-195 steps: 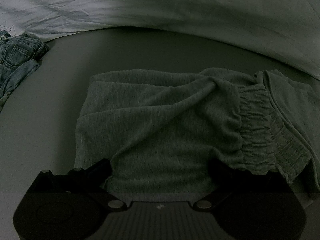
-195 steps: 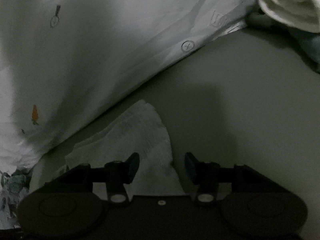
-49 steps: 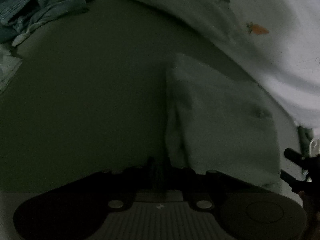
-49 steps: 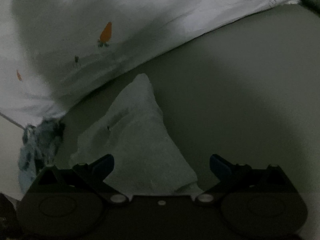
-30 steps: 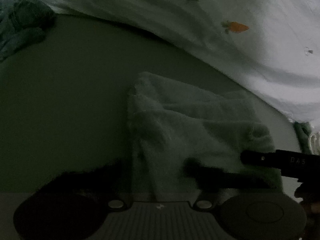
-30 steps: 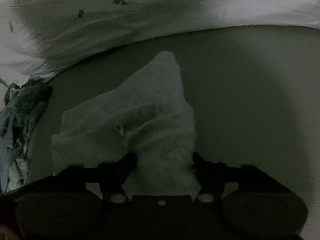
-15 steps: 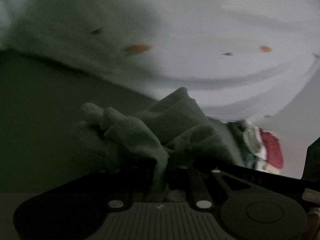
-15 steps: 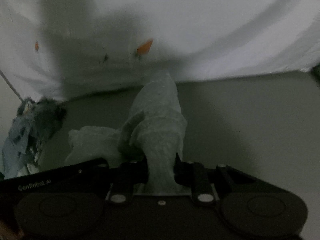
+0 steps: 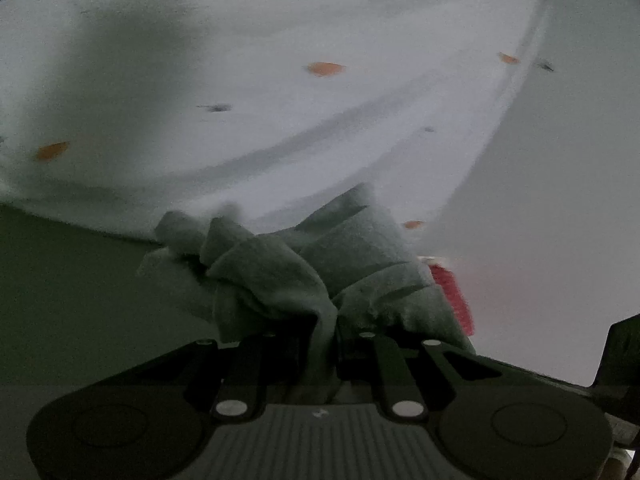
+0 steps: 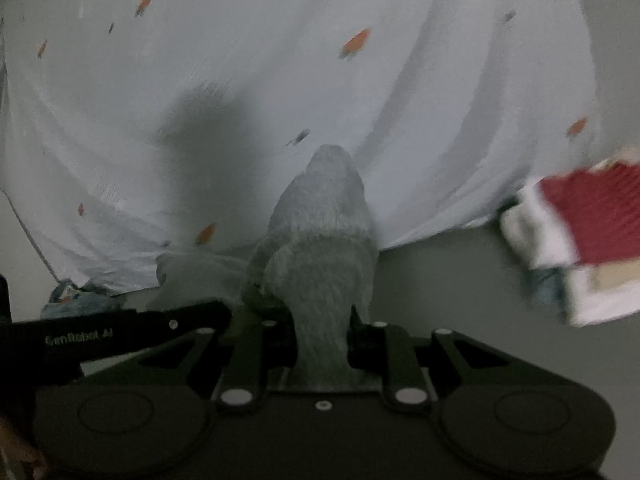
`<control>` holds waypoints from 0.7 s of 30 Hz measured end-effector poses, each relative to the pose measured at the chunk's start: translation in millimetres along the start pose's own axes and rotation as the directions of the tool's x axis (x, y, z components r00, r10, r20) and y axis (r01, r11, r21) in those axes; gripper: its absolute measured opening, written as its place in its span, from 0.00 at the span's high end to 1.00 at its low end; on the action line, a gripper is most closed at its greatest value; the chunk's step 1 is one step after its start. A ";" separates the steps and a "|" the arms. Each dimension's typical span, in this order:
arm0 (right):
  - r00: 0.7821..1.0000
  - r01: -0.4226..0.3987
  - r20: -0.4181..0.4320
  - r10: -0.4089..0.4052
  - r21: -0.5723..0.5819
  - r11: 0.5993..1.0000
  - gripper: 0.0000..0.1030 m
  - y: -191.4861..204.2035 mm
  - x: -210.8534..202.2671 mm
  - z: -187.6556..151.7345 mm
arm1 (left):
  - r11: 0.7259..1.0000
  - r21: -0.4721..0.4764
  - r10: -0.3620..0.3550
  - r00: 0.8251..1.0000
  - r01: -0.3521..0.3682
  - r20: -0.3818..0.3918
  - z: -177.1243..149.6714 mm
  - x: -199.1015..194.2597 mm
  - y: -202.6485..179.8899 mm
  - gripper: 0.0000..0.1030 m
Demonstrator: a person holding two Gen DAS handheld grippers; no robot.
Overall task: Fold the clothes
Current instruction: 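Grasp the folded grey bundle with both grippers and lift it, then carry the grey bundle onto the folded stack and open both grippers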
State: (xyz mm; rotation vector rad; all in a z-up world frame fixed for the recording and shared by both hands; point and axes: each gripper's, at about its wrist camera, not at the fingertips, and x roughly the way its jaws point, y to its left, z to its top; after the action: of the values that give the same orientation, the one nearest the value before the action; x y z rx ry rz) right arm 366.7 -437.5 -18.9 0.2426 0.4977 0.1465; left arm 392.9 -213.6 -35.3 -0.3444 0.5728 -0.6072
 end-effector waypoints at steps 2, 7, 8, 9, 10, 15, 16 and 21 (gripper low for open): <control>0.999 0.018 0.027 -0.018 0.001 1.000 0.80 -39.7 -17.0 7.0 | 1.000 -0.001 -0.020 1.000 0.020 0.012 -7.1 22.8 -39.1 0.85; 0.995 0.080 0.051 -0.082 0.039 0.996 0.80 -124.3 -53.6 29.7 | 0.996 0.008 -0.090 0.996 0.090 -0.029 -12.0 73.3 -123.1 0.85; 0.994 0.093 0.057 -0.095 0.037 0.995 0.80 -138.9 -59.9 34.5 | 0.994 0.028 -0.101 0.994 0.102 -0.034 -10.9 85.3 -137.9 0.85; 0.992 0.104 0.065 -0.107 0.042 0.994 0.80 -153.5 -65.7 38.7 | 0.993 0.043 -0.109 0.993 0.111 -0.040 -11.1 94.0 -150.0 0.85; 0.990 0.112 0.076 -0.117 0.065 0.992 0.80 -168.3 -70.1 41.8 | 0.991 0.053 -0.118 0.992 0.120 -0.045 -10.9 103.4 -161.7 0.85; 0.977 0.156 0.124 -0.172 0.126 0.980 0.80 -232.1 -79.0 57.1 | 0.983 0.088 -0.155 0.985 0.162 -0.083 -1.3 162.6 -211.6 0.85; 0.975 0.164 0.130 -0.181 0.132 0.978 0.80 -243.6 -79.4 61.7 | 0.981 0.109 -0.155 0.984 0.163 -0.084 2.3 173.2 -222.1 0.85; 0.959 0.179 0.197 -0.203 0.134 0.975 0.80 -297.1 -67.8 99.9 | 0.966 0.195 -0.165 0.985 0.171 -0.050 29.8 218.5 -259.3 0.85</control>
State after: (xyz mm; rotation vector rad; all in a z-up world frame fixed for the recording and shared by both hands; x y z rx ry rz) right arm 380.2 -755.8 18.2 0.3169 0.3170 -0.0966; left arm 445.1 -545.4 20.5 -0.1956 0.5127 -0.8286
